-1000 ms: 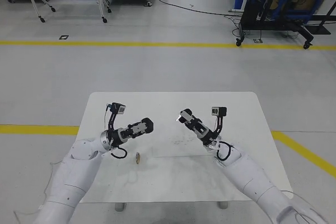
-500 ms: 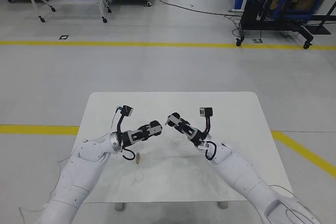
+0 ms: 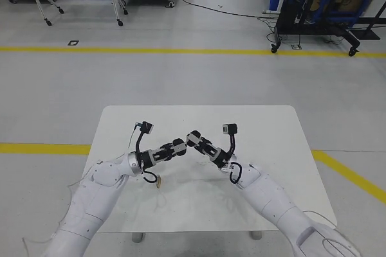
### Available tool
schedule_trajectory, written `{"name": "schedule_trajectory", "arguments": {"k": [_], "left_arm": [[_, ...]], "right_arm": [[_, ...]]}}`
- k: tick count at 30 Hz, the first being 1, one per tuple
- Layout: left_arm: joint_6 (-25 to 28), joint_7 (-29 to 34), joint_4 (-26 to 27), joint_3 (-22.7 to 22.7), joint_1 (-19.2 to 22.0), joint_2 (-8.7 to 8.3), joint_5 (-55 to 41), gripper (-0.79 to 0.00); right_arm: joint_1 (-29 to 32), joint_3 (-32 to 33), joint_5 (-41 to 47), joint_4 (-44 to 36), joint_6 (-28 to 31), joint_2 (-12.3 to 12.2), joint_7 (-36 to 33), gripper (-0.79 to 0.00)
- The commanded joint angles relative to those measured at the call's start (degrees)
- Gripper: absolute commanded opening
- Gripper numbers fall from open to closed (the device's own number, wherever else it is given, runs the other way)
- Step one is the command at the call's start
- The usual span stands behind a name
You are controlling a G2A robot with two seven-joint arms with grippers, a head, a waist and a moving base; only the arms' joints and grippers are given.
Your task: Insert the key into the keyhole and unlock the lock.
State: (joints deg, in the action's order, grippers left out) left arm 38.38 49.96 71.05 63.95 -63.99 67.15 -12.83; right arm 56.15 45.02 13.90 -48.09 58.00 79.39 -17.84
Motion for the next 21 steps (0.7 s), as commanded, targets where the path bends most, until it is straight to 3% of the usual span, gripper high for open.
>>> {"name": "schedule_trajectory", "arguments": {"k": [1,3,20,21], "left_arm": [[-0.4,-0.5,0.1,0.0,-0.1,-0.03,0.4,-0.711],[-0.7,-1.2,0.2,0.1,-0.2,-0.09,1.1,-0.785],[-1.0,-7.7,2.8,2.5,-2.8,-0.7,3.6,-0.785],[-1.0,-8.0,2.9,2.6,-2.9,-0.72,3.7,-0.603]], "right_arm": [[0.2,0.4,-0.2,0.1,0.0,0.2,-0.3,-0.785],[0.3,0.8,-0.4,0.1,0.0,0.3,-0.7,-0.785],[2.6,4.3,-1.2,-1.3,0.0,0.9,-5.8,-0.785],[2.6,4.4,-1.1,-1.3,0.0,0.9,-6.1,-0.785]]}}
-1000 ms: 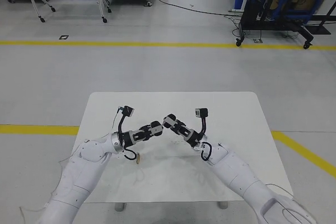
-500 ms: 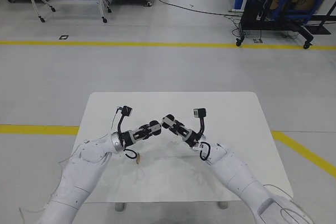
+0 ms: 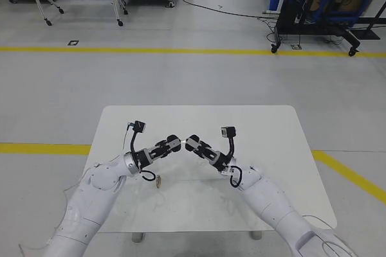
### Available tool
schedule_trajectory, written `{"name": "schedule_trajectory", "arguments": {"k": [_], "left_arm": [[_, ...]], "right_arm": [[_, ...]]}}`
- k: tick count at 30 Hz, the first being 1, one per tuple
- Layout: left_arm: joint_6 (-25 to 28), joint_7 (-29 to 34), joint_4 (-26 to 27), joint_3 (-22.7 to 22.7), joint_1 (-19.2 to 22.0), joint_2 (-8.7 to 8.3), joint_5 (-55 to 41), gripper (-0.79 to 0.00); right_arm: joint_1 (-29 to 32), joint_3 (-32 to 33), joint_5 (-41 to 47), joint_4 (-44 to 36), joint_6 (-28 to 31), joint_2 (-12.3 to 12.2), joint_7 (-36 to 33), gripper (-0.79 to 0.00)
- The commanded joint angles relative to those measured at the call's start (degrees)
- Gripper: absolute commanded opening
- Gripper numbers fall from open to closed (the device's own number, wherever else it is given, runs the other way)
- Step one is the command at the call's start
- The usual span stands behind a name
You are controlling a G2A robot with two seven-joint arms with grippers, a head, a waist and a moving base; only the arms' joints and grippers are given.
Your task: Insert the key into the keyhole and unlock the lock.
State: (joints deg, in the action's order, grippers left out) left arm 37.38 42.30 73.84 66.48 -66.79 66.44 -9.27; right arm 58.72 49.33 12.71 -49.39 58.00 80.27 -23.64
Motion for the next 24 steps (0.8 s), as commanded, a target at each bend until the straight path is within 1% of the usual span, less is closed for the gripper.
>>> {"name": "schedule_trajectory", "arguments": {"k": [1,2,4,6,8,11,13,14,16,17,18,20,21,24], "left_arm": [[0.0,-0.4,0.3,0.1,-0.2,-0.03,0.1,-0.486],[0.0,-0.5,0.4,0.1,-0.3,-0.05,0.2,-0.406],[0.1,-0.4,0.6,0.1,-0.3,-0.07,0.2,-0.339],[0.1,-0.2,0.7,-0.1,-0.4,-0.08,0.5,-0.342],[0.0,0.0,0.7,-0.3,-0.3,-0.08,0.5,-0.369],[0.1,0.1,0.7,-0.4,-0.2,-0.11,0.6,-0.434],[0.1,0.1,0.6,-0.4,-0.1,-0.12,0.5,-0.496],[0.1,0.2,0.6,-0.4,-0.1,-0.13,0.6,-0.56],[0.0,0.3,0.5,-0.5,-0.1,-0.14,0.5,-0.606],[0.0,0.3,0.5,-0.5,0.0,-0.15,0.6,-0.659],[-0.1,0.3,0.5,-0.5,0.0,-0.16,0.6,-0.68],[-0.3,0.4,0.5,-0.6,0.1,-0.18,0.7,-0.763],[-0.4,0.4,0.5,-0.6,0.2,-0.19,0.9,-0.785],[-0.8,0.3,0.4,-0.8,0.3,-0.19,1.1,-0.785]], "right_arm": [[0.1,0.3,0.1,-0.1,0.0,0.1,-0.7,-0.785],[0.2,0.4,0.3,-0.1,0.0,0.1,-1.0,-0.785],[0.4,0.7,0.8,-0.3,0.0,0.2,-1.7,-0.785],[0.4,0.9,1.3,-0.2,0.0,0.3,-2.6,-0.785],[0.4,1.1,1.7,-0.1,0.0,0.4,-3.3,-0.785],[0.3,1.2,2.0,0.3,0.0,0.6,-4.2,-0.785],[0.2,1.4,2.1,0.5,0.0,0.8,-4.6,-0.785],[0.2,1.5,2.2,0.5,0.0,0.8,-4.9,-0.785],[0.2,1.6,2.2,0.6,0.0,0.9,-5.5,-0.785],[0.2,1.7,2.3,0.7,0.0,1.0,-5.8,-0.785],[0.2,1.8,2.4,0.8,0.0,1.1,-6.0,-0.785],[0.1,1.9,2.5,0.9,0.0,1.2,-6.5,-0.785],[0.1,2.0,2.6,1.0,0.0,1.2,-6.6,-0.785],[0.1,2.3,2.8,1.1,0.0,1.4,-7.2,-0.785]]}}
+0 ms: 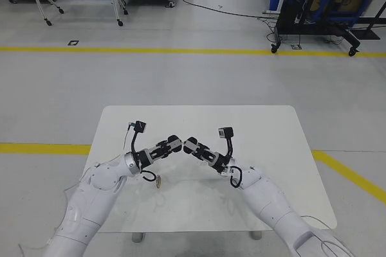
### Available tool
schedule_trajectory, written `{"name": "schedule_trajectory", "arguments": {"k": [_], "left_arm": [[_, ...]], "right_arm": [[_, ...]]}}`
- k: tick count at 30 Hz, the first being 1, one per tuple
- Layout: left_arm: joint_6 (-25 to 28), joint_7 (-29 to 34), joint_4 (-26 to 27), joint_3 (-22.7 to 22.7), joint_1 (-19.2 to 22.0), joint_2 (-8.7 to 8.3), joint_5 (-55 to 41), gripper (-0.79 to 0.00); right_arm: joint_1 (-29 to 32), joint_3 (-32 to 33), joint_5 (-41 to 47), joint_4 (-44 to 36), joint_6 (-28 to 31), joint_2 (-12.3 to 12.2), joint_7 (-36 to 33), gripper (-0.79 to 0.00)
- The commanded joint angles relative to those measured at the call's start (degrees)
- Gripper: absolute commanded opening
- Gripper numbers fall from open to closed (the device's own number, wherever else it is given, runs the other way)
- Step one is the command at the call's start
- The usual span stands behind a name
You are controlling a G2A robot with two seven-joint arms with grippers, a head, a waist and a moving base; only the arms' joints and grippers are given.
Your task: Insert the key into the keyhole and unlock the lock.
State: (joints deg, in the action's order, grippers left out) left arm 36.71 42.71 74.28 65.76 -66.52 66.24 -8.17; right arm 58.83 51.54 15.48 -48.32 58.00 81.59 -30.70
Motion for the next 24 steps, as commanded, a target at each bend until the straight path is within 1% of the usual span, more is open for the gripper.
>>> {"name": "schedule_trajectory", "arguments": {"k": [1,7,8,9,14,24], "left_arm": [[-0.2,-0.1,-0.1,-0.1,0.1,0.01,0.1,-0.785],[-0.3,-0.2,-0.6,-0.4,0.4,0.08,-0.5,-0.785],[-0.3,-0.2,-0.6,-0.4,0.5,0.07,-0.5,-0.785],[-0.2,-0.2,-0.7,-0.3,0.5,0.04,-0.4,-0.785],[0.7,-0.8,-0.4,1.0,0.0,-0.26,-1.0,-0.785],[0.5,-0.8,-0.3,1.1,-0.1,-0.29,-0.9,-0.785]], "right_arm": [[0.0,0.1,0.1,0.0,0.0,0.1,-0.4,-0.785],[-0.1,0.3,0.7,0.2,0.0,0.4,-1.9,-0.785],[0.0,0.4,0.8,0.2,0.0,0.4,-2.0,-0.055],[0.1,0.5,1.3,0.2,0.0,0.5,-2.1,0.0],[0.1,0.6,1.5,0.2,0.0,0.5,-2.2,0.0],[0.1,0.6,1.5,0.2,0.0,0.5,-2.2,0.0]]}}
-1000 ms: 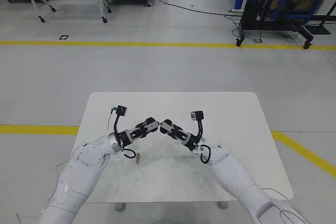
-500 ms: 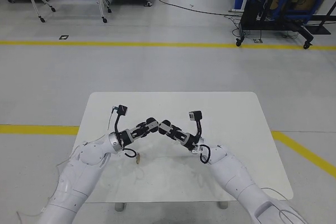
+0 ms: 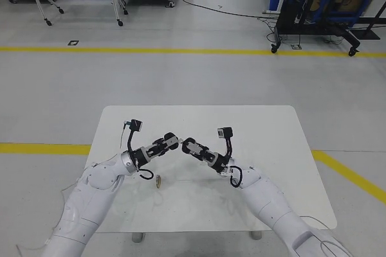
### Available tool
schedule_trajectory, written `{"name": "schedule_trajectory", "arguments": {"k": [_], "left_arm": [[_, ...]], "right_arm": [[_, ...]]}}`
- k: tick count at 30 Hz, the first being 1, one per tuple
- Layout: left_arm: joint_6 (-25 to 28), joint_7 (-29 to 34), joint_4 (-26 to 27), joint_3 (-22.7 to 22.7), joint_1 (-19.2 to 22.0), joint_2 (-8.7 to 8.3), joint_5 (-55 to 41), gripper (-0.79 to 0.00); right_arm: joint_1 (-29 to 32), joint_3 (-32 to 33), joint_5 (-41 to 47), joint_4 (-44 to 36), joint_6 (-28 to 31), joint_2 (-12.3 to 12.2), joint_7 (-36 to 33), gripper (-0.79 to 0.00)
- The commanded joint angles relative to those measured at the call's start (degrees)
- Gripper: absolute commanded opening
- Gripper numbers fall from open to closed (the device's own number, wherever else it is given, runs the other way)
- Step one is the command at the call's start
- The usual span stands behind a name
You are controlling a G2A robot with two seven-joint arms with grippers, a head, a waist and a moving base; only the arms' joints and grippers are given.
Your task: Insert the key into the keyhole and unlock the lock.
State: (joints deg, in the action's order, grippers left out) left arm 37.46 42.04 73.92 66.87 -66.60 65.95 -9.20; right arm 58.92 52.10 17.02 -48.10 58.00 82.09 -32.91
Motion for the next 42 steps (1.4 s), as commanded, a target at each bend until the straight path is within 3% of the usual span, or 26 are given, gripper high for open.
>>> {"name": "schedule_trajectory", "arguments": {"k": [1,6,11,13,14,16,20,26,30,33,39,42], "left_arm": [[-1.0,-0.4,0.6,-0.1,-0.2,-0.02,1.0,-0.785],[-0.8,4.5,1.6,0.1,0.2,-0.49,1.1,-0.785],[-1.7,8.4,1.5,0.7,0.7,-1.02,0.8,-0.785],[-2.6,9.7,1.3,0.5,0.9,-1.12,0.6,-0.785],[-3.1,10.4,1.2,0.3,1.1,-1.13,0.6,-0.785],[-3.8,11.0,1.1,-0.4,1.5,-1.06,0.5,-0.785],[-4.5,11.9,0.4,-2.0,2.5,-0.81,0.1,-0.785],[-4.4,11.5,-0.6,-3.2,3.3,-0.61,0.1,-0.785],[-4.2,11.7,-0.9,-3.4,3.6,-0.62,-0.3,-0.785],[-4.2,11.8,-1.0,-3.7,3.7,-0.64,-0.2,-0.785],[-3.9,11.5,-1.2,-3.7,3.8,-0.73,-0.4,-0.785],[-3.9,11.2,-1.1,-3.6,3.7,-0.81,-0.2,-0.785]], "right_arm": [[-0.1,0.1,-0.8,0.1,-0.4,-0.1,0.1,0.0],[-1.5,1.0,-14.1,-1.8,-10.0,-1.5,-1.2,0.0],[0.9,4.4,-17.8,-7.2,-12.7,-3.5,-2.9,0.0],[2.4,5.8,-16.6,-10.0,-12.7,-4.2,-4.5,-0.185],[3.2,6.4,-15.5,-11.1,-12.5,-4.5,-5.6,-0.363],[4.3,7.1,-12.9,-13.0,-12.5,-5.0,-7.9,-0.428],[5.2,7.4,-9.8,-14.7,-13.6,-5.5,-11.1,-0.471],[4.9,6.5,-8.6,-14.5,-14.4,-5.6,-12.3,-0.619],[4.7,6.2,-8.0,-14.2,-14.3,-5.6,-12.5,-0.677],[4.7,6.1,-7.6,-14.2,-14.3,-5.7,-12.9,-0.785],[4.7,6.2,-6.6,-13.8,-14.2,-6.0,-13.1,-0.785],[4.7,6.3,-5.9,-13.5,-14.0,-6.1,-13.2,-0.739]]}}
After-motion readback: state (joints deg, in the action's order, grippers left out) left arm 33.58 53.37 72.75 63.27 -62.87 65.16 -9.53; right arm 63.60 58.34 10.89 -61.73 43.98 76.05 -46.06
